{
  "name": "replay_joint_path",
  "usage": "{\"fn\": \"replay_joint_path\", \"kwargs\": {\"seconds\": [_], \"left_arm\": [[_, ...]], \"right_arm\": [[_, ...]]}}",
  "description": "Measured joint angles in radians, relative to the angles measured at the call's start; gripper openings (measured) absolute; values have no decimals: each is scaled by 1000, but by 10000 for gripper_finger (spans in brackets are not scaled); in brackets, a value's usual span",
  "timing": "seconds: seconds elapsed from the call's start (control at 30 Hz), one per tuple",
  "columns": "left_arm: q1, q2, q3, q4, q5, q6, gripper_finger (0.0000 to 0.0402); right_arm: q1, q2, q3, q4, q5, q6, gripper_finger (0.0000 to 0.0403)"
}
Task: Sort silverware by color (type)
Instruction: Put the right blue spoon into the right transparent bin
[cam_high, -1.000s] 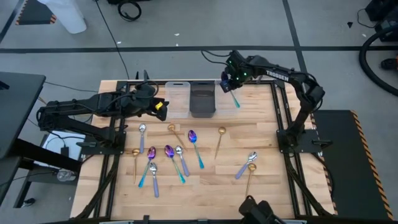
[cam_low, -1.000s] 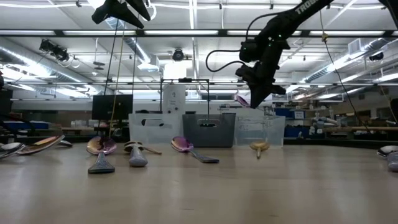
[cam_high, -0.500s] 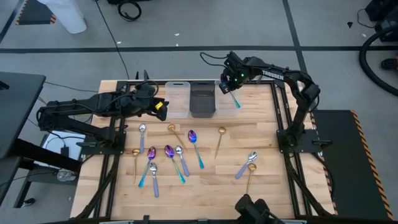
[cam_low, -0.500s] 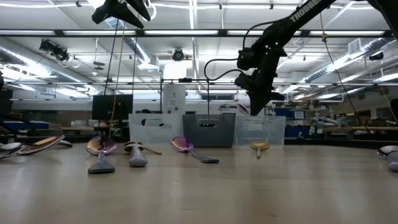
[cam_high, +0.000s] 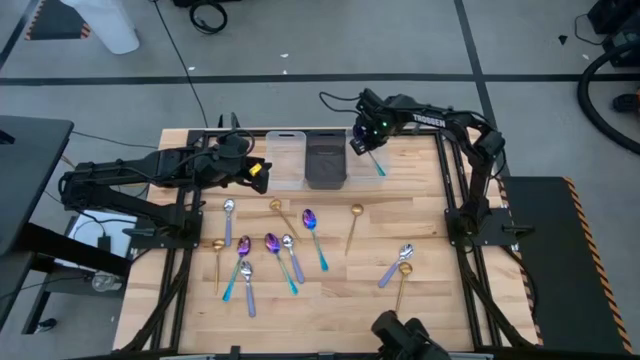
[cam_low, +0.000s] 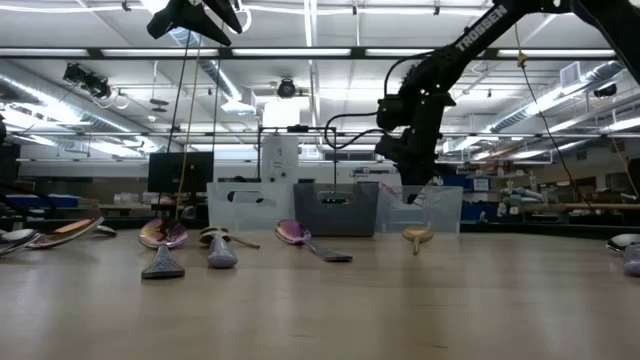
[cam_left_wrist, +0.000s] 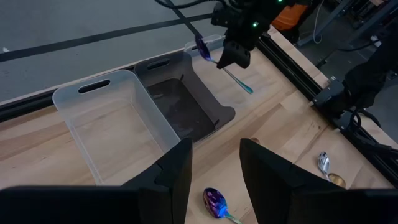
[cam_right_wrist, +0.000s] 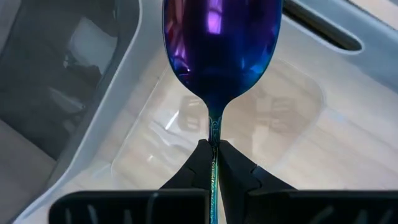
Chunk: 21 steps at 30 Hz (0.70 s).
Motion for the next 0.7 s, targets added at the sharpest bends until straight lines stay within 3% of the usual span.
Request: {"fn": "replay_joint_path", "kwargs": {"seconds": [0.7], "left_arm": [[0, 0, 0, 0, -3, 2, 141]], "right_arm": [[21, 113, -3, 34, 20, -8, 16]]}}
